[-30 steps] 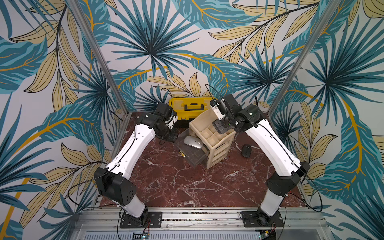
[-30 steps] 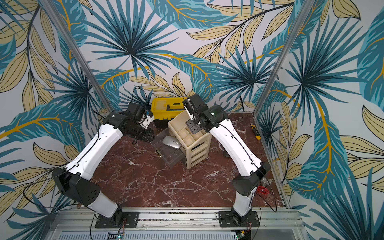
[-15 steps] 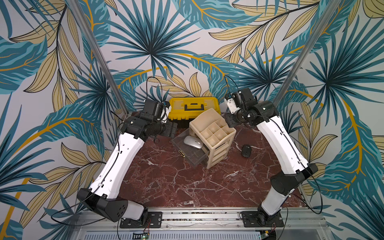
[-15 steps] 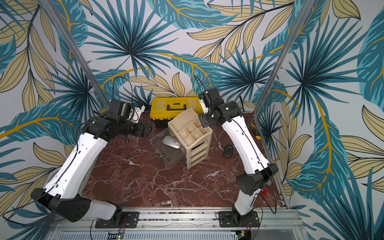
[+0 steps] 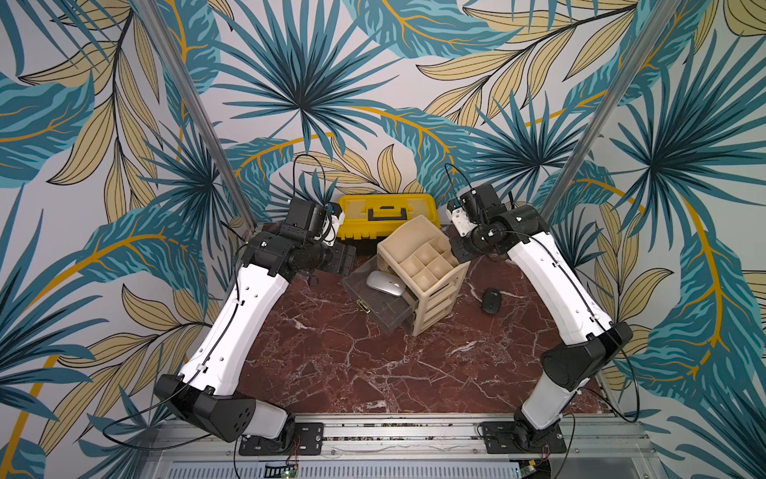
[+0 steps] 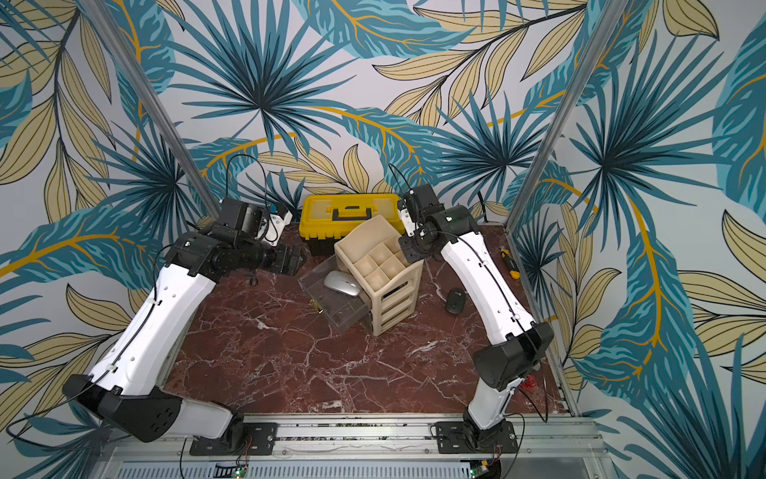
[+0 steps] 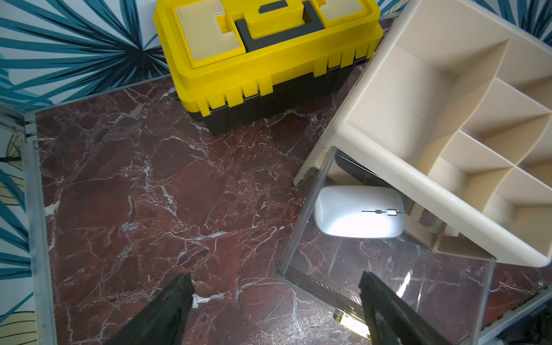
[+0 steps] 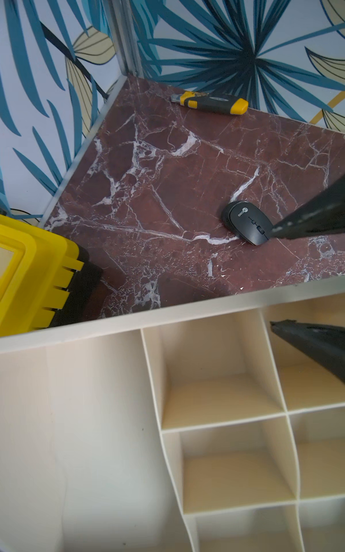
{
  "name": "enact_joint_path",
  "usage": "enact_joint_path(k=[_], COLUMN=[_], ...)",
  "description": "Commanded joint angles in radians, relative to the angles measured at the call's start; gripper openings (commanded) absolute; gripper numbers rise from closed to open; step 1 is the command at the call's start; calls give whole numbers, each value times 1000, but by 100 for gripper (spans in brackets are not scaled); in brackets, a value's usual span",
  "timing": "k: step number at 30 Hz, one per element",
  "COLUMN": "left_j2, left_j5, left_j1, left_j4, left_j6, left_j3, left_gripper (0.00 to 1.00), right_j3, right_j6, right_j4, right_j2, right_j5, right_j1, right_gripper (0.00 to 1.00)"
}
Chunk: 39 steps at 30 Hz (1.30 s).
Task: Take the mice out of the drawer
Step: Adjust the mouse in the drawer.
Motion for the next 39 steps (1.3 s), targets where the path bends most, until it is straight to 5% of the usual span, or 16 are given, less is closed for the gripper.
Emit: enact_joint_path(k=[1, 8, 12, 17, 23, 39], left_j2=[-9, 24, 66, 138, 182, 361], left_j5=[104, 205, 215, 252, 187, 178], left_j1=[-2, -27, -71, -111, -130, -127], left_j4=[20, 30, 19, 52, 152, 165], left_j6=[22, 35, 55, 60, 59, 98], left_j3=[26, 44, 52, 52, 29, 110], left_gripper=[88, 57, 53, 20, 1, 0], right_j3=[-30, -44, -43, -44, -52, -85], right_j6=[9, 9, 7, 4, 1, -42], right_j4=[-14, -12, -14, -14, -12, 21], right_j2=[-15, -16, -18, -17, -24, -38], right_j5=[-26, -45, -48, -51, -45, -104], right_j1=[-12, -24, -26, -27, -31, -43], right_gripper=[43, 28, 19, 9, 0, 0])
